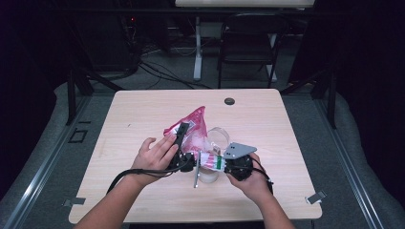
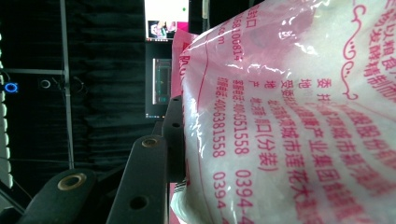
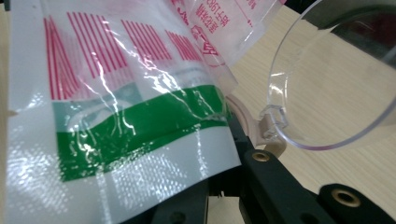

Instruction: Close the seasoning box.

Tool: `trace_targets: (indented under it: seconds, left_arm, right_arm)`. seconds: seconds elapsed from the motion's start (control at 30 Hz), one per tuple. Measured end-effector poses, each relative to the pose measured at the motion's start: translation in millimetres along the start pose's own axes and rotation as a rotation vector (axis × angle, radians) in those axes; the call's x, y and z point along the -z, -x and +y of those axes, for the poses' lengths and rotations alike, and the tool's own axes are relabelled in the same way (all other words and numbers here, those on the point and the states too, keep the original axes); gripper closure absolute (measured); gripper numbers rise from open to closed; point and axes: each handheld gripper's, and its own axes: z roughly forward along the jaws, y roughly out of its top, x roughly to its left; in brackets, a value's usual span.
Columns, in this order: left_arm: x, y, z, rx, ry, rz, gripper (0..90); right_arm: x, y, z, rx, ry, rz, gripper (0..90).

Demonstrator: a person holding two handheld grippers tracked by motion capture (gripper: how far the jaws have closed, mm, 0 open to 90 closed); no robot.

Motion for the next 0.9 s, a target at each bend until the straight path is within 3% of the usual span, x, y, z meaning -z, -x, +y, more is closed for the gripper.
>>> trace_targets:
  seconds: [0.3, 0.9]
  left_arm:
    - [1.0, 2.6, -2.2, -0.011, 0.007, -0.001, 67.3]
    - [0.4, 11.8, -7.1, -0.016, -0.024, -0.055, 70.1]
  right_arm:
    - [-0.7, 0.0, 0.1, 0.002, -0.012, -0.006, 90.0]
    - [0.3, 1.9, -1.3, -0.009, -0.014, -0.027, 90.0]
